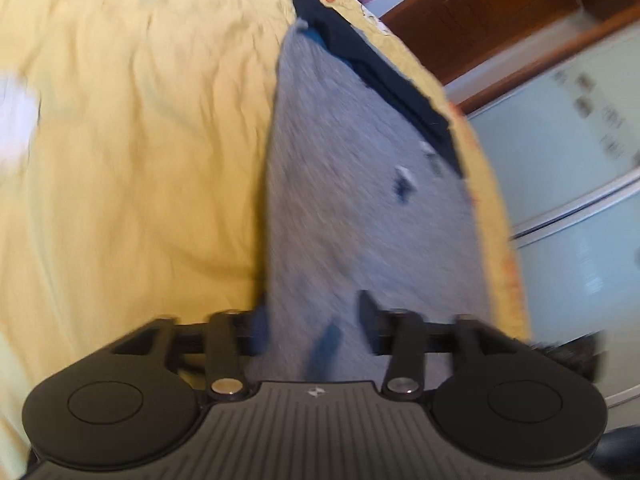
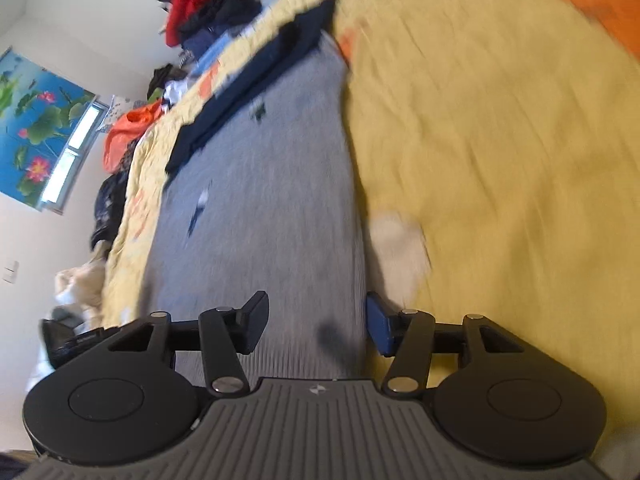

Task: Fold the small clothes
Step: 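Grasp the grey hem with both tools and lift the sweater up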

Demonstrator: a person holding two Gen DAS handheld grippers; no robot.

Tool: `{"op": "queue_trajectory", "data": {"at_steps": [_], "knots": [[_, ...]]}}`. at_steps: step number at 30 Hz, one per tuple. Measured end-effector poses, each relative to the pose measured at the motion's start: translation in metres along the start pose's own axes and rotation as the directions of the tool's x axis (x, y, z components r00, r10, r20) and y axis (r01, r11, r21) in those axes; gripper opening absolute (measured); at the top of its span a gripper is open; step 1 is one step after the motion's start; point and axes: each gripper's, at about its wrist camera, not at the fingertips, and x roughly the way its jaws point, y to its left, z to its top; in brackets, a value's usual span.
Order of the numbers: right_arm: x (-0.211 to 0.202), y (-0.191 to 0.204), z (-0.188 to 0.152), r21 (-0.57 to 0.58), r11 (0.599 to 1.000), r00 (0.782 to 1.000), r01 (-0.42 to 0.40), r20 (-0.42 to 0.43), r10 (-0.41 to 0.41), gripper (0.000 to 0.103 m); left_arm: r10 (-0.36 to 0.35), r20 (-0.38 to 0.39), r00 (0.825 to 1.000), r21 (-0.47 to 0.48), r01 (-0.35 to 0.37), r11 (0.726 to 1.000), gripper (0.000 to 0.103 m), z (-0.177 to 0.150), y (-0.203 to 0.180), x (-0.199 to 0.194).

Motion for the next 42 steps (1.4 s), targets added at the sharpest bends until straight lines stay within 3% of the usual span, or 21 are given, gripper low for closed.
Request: {"op": "queue_trajectory", "data": {"at_steps": [3, 7, 12, 17, 21, 25, 27, 30, 32, 33, 34, 35, 38, 40, 42], "knots": [[-0.008, -0.018, -0.023, 0.108, 0.989, 0.994, -0.097, -0.034, 0.101, 0.054, -0.106, -0.027, 0.994, -0.084, 0.103, 0.991, 0.067, -0.011, 0.014, -0.005], [-0.006, -0.029, -0.041, 0.211, 0.959, 0.980, -0.191, -0.016, 0.199, 0.054, -0.169, -0.044, 0.985, -0.146, 0.161, 0.976, 0.067, -0.011, 0.024, -0.008], [-0.004, -0.033, -0.042, 0.250, 0.941, 0.971, -0.229, -0.003, 0.237, 0.053, -0.245, -0.038, 0.969, -0.208, 0.232, 0.950, 0.067, -0.012, 0.032, -0.013], [0.000, -0.034, -0.037, 0.253, 0.937, 0.969, -0.240, 0.010, 0.246, 0.053, -0.247, -0.029, 0.969, -0.196, 0.237, 0.951, 0.067, -0.011, 0.032, -0.011], [0.004, -0.034, -0.032, 0.242, 0.937, 0.965, -0.254, 0.003, 0.261, 0.053, -0.154, -0.078, 0.985, -0.106, 0.145, 0.984, 0.066, -0.010, 0.016, -0.003], [0.005, -0.032, -0.029, 0.223, 0.942, 0.966, -0.249, -0.017, 0.259, 0.052, -0.107, -0.103, 0.989, -0.046, 0.103, 0.994, 0.065, -0.017, 0.007, -0.007], [0.005, -0.032, -0.029, 0.220, 0.942, 0.964, -0.255, -0.016, 0.265, 0.052, -0.087, -0.095, 0.992, -0.046, 0.083, 0.995, 0.043, -0.020, 0.010, -0.007], [0.007, -0.033, -0.028, 0.226, 0.935, 0.959, -0.274, -0.006, 0.283, 0.052, -0.106, -0.068, 0.992, -0.089, 0.099, 0.991, 0.034, -0.025, 0.020, -0.008], [0.010, -0.032, -0.027, 0.234, 0.936, 0.962, -0.262, -0.008, 0.272, 0.043, -0.095, -0.064, 0.993, -0.092, 0.089, 0.992, 0.022, -0.028, 0.022, -0.005], [0.012, -0.031, -0.027, 0.236, 0.945, 0.971, -0.227, -0.020, 0.238, 0.028, -0.081, -0.059, 0.995, -0.089, 0.075, 0.993, 0.011, -0.029, 0.022, -0.004], [0.016, -0.030, -0.027, 0.229, 0.956, 0.979, -0.185, -0.040, 0.199, 0.016, -0.056, -0.058, 0.997, -0.082, 0.051, 0.995, 0.005, -0.030, 0.021, -0.002], [0.019, -0.031, -0.029, 0.223, 0.961, 0.983, -0.161, -0.051, 0.176, 0.009, -0.048, -0.056, 0.997, -0.077, 0.043, 0.996, 0.005, -0.030, 0.020, 0.000], [0.016, -0.023, -0.029, 0.179, 0.974, 0.989, -0.139, -0.034, 0.147, 0.011, 0.001, -0.043, 0.999, -0.001, -0.001, 1.000, 0.004, -0.027, 0.003, -0.007], [0.001, -0.011, -0.025, 0.128, 0.982, 0.990, -0.140, 0.004, 0.140, 0.011, -0.047, -0.027, 0.999, 0.033, 0.047, 0.998, 0.004, -0.024, -0.009, -0.019], [-0.022, 0.000, -0.019, 0.071, 0.984, 0.986, -0.162, 0.048, 0.159, 0.010, -0.022, -0.016, 1.000, 0.094, 0.024, 0.995, 0.004, -0.024, -0.019, -0.029]]}}
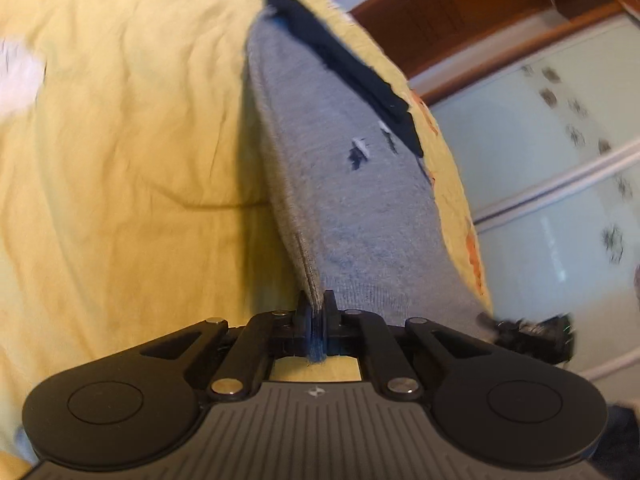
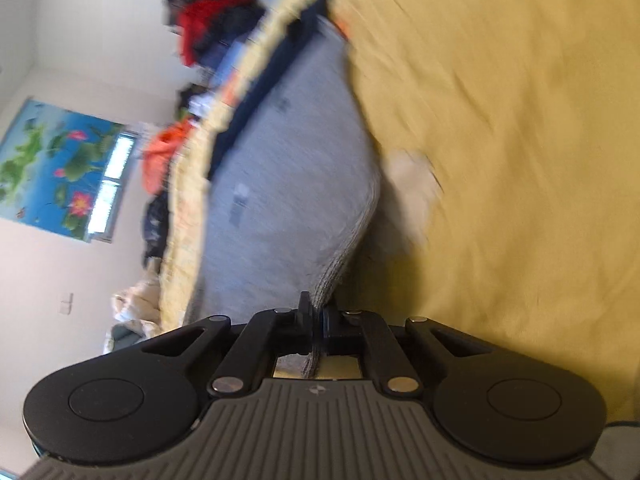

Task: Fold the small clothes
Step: 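Grasp the grey hem with both tools and lift the sweater up, then lower the sweater onto the bed and open both tools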

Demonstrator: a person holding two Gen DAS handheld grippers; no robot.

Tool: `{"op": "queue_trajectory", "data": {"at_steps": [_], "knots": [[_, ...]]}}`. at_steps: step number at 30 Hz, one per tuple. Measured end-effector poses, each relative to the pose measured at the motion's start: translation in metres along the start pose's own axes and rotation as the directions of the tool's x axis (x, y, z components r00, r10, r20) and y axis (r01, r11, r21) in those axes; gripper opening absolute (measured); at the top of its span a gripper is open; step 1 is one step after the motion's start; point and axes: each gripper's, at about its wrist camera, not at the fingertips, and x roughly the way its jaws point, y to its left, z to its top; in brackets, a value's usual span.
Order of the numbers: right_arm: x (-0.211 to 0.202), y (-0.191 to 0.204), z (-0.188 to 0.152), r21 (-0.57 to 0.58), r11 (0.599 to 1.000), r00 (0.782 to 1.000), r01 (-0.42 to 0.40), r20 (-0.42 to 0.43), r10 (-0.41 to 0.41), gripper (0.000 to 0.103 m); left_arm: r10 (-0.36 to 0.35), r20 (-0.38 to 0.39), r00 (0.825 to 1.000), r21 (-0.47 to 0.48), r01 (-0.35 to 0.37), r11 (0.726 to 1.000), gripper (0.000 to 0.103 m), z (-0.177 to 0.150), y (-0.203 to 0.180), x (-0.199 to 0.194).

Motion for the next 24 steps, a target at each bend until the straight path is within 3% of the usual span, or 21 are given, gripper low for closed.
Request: {"op": "queue_trajectory", "data": {"at_steps": [4, 6, 8, 10, 12, 13, 15, 16, 18, 19, 20, 22, 24], "knots": [[-0.014, -0.010, 0.008, -0.017, 0.995, 0.996, 0.094, -0.002, -0.094, 0.010, 0.080, -0.068, 0.994, -0.054, -0.084, 0.995, 0.003, -0.005, 0.027, 0.015], [0.000, -0.022, 0.005, -0.002, 0.991, 0.990, 0.136, -0.039, -0.136, 0.010, 0.033, -0.059, 0.998, -0.112, -0.039, 0.993, 0.004, -0.006, 0.037, 0.015], [0.012, -0.025, -0.003, 0.003, 0.990, 0.988, 0.140, -0.062, -0.139, 0.012, 0.043, -0.053, 0.998, -0.087, -0.047, 0.995, 0.005, -0.007, 0.034, 0.008], [0.011, -0.025, -0.007, 0.016, 0.994, 0.993, 0.105, -0.059, -0.103, 0.021, 0.050, -0.076, 0.996, -0.046, -0.053, 0.998, 0.007, -0.006, 0.029, -0.003], [0.000, -0.020, -0.001, 0.002, 0.994, 0.994, 0.110, -0.022, -0.110, 0.050, 0.188, -0.031, 0.982, 0.044, -0.187, 0.981, 0.008, 0.002, 0.013, -0.021], [-0.011, -0.012, 0.005, -0.012, 0.991, 0.990, 0.133, 0.051, -0.132, 0.050, 0.271, 0.029, 0.962, 0.110, -0.273, 0.956, 0.008, 0.008, 0.000, -0.029], [-0.023, 0.011, 0.024, -0.080, 0.976, 0.961, 0.203, 0.205, -0.183, 0.050, 0.391, 0.195, 0.899, 0.226, -0.429, 0.875, 0.023, 0.025, -0.033, -0.029], [-0.021, 0.024, 0.035, -0.117, 0.964, 0.943, 0.237, 0.265, -0.200, 0.050, 0.391, 0.278, 0.877, 0.261, -0.461, 0.848, 0.032, 0.034, -0.050, -0.021], [0.004, 0.051, 0.058, -0.183, 0.938, 0.911, 0.295, 0.350, -0.218, 0.051, 0.315, 0.410, 0.856, 0.268, -0.444, 0.855, 0.097, 0.050, -0.078, 0.008], [0.026, 0.066, 0.068, -0.218, 0.917, 0.892, 0.333, 0.387, -0.231, 0.052, 0.278, 0.458, 0.844, 0.265, -0.428, 0.864, 0.103, 0.058, -0.091, 0.029], [0.051, 0.078, 0.077, -0.248, 0.897, 0.878, 0.367, 0.412, -0.245, 0.057, 0.253, 0.491, 0.834, 0.270, -0.422, 0.865, 0.101, 0.068, -0.101, 0.053], [0.109, 0.094, 0.097, -0.300, 0.879, 0.886, 0.371, 0.397, -0.238, 0.060, 0.268, 0.512, 0.816, 0.273, -0.450, 0.850, 0.101, 0.092, -0.116, 0.110], [0.168, 0.101, 0.117, -0.318, 0.864, 0.893, 0.390, 0.357, -0.272, 0.059, 0.348, 0.467, 0.813, 0.240, -0.496, 0.835, 0.100, 0.118, -0.118, 0.170]]}}
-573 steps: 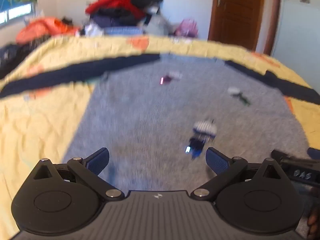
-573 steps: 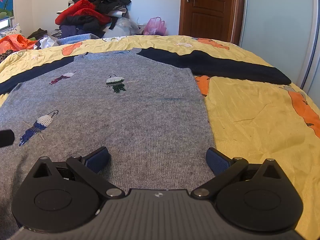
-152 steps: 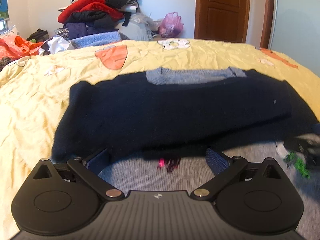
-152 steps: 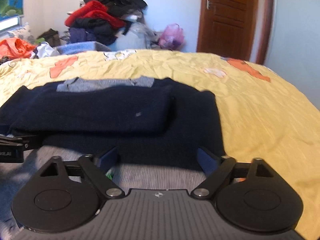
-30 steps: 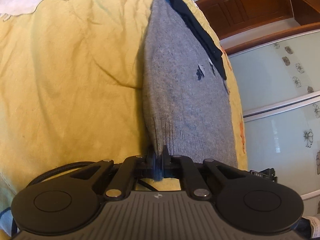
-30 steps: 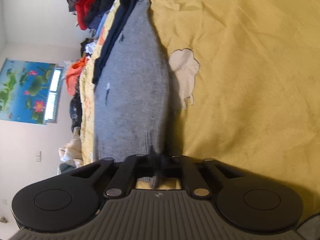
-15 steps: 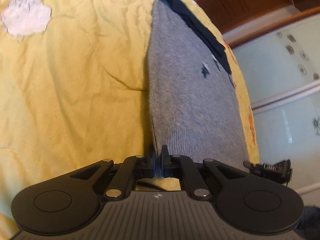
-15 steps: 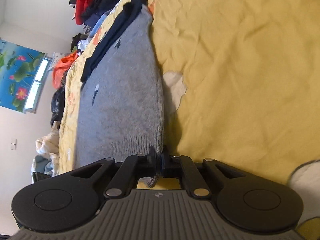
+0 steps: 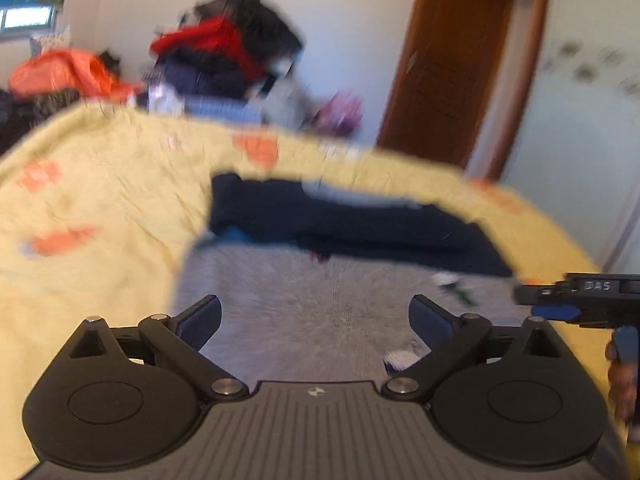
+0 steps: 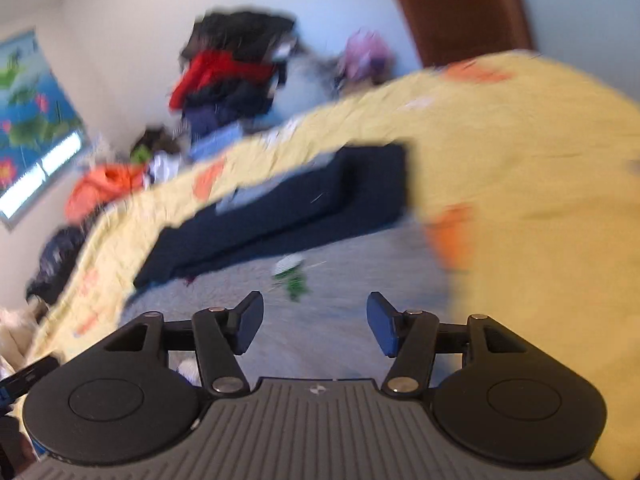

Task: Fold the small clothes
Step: 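Lower the sweater onto the bed and open both tools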

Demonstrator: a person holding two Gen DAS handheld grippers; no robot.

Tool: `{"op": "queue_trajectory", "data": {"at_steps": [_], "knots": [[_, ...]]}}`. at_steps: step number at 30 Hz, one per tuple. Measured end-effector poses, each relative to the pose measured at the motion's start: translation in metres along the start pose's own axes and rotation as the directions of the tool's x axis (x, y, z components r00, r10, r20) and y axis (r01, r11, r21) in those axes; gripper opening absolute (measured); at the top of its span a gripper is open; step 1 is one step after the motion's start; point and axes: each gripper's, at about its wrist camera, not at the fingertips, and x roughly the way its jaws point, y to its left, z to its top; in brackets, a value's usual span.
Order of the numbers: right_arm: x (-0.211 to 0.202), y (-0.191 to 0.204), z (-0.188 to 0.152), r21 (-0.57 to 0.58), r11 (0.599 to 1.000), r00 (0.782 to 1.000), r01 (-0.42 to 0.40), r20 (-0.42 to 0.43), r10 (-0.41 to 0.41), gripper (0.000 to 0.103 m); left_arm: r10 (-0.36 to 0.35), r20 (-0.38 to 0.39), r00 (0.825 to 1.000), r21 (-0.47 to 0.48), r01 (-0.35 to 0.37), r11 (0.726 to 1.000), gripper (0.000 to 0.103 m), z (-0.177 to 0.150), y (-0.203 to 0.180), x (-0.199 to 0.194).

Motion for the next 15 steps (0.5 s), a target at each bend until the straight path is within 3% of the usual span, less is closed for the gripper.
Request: {"op": "queue_trajectory", "data": {"at_steps": [2, 3, 4, 5, 7, 10, 15], "knots": [[0.044, 0.023, 0.000, -0.042, 0.995, 0.995, 0.088, -0.038, -0.089, 0.059, 0.040, -0.123, 0.992, -0.017, -0.043, 0.999, 0.099, -0.008, -0.008, 0.046], [0.060, 0.031, -0.003, -0.080, 0.988, 0.990, 0.132, -0.047, -0.136, 0.061, 0.071, -0.128, 0.989, 0.007, -0.070, 0.998, 0.100, -0.016, -0.012, 0.055], [0.068, 0.043, -0.010, -0.144, 0.973, 0.984, 0.178, -0.005, -0.180, 0.063, 0.114, -0.090, 0.989, 0.088, -0.107, 0.990, 0.100, -0.024, -0.020, 0.057], [0.072, 0.053, -0.019, -0.229, 0.949, 0.976, 0.218, 0.025, -0.218, 0.076, 0.139, -0.095, 0.986, 0.157, -0.124, 0.980, 0.102, -0.030, -0.026, 0.059], [0.075, 0.066, -0.042, -0.376, 0.891, 0.967, 0.253, 0.075, -0.243, 0.093, 0.120, -0.094, 0.988, 0.147, -0.106, 0.983, 0.103, -0.033, -0.023, 0.057], [0.065, 0.055, -0.045, -0.322, 0.919, 0.973, 0.228, 0.061, -0.220, 0.099, 0.103, -0.095, 0.990, 0.145, -0.089, 0.986, 0.103, -0.034, -0.017, 0.056], [0.037, 0.057, -0.067, -0.353, 0.900, 0.965, 0.254, 0.032, -0.260, 0.102, 0.111, -0.094, 0.989, 0.149, -0.096, 0.984, 0.103, -0.031, -0.024, 0.057]]}}
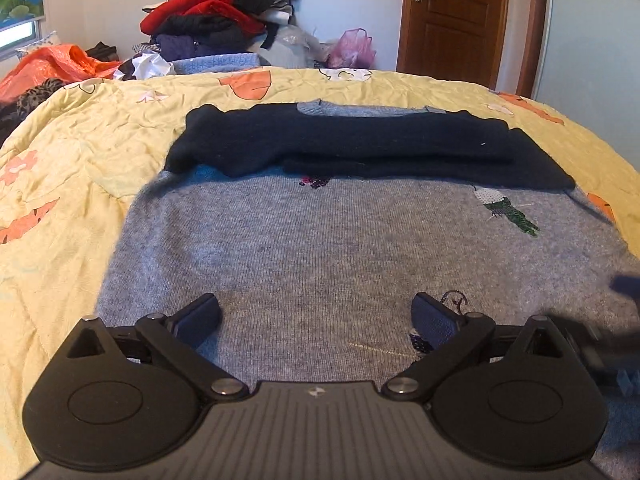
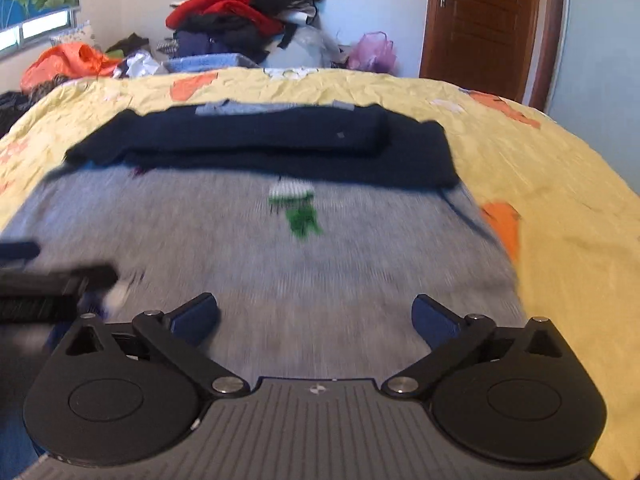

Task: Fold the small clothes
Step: 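Lower the sweater onto the bed and open both tools, then move both tools to the grey ribbed hem and close on it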

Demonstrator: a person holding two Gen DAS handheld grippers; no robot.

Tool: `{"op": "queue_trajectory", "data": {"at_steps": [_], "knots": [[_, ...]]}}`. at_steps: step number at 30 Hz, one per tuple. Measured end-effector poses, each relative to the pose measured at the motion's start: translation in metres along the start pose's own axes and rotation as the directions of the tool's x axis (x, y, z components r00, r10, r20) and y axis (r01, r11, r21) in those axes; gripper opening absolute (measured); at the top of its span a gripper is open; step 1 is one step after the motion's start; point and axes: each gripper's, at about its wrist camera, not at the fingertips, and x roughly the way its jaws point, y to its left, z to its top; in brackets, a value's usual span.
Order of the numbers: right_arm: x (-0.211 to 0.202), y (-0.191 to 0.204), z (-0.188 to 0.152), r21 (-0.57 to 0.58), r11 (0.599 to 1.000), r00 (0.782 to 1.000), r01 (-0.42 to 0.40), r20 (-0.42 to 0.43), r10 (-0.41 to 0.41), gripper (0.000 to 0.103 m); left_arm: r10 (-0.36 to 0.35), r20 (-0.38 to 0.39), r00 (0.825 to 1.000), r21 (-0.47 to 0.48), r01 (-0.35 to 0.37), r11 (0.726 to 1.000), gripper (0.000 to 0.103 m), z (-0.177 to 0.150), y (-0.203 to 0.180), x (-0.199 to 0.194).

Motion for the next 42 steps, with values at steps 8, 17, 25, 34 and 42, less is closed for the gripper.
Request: {"op": "queue_trajectory", "data": {"at_steps": [8, 17, 25, 34, 42], "knots": [[-0.043, -0.006, -0.042, 0.003, 1.000, 0.999, -0.013, 0.034, 0.013, 0.103, 0.043, -0.011, 0.999, 0.011, -0.043, 0.999, 0.103, -0.005, -0.004, -0.016], [-0.041, -0.004, -0.041, 0.000, 1.000, 0.999, -0.014, 0.035, 0.014, 0.103, 0.034, -0.033, 0.999, 0.023, -0.033, 0.999, 0.103, -0.058, 0.016, -0.080], [-0.076, -0.018, -0.066, -0.006, 0.999, 0.998, -0.049, 0.024, 0.050, 0.102, -0.001, -0.025, 1.000, 0.042, 0.003, 0.999, 0.103, -0.114, 0.038, -0.146], [-0.169, -0.066, -0.120, -0.058, 0.954, 0.952, -0.293, -0.104, 0.286, 0.085, -0.085, -0.091, 0.992, -0.113, 0.075, 0.991, 0.103, -0.132, 0.089, -0.183], [-0.170, -0.154, -0.105, 0.367, 0.886, 0.912, -0.282, -0.186, 0.367, 0.077, -0.583, -0.112, 0.805, -0.497, 0.463, 0.734, 0.103, -0.118, 0.138, -0.165]]}}
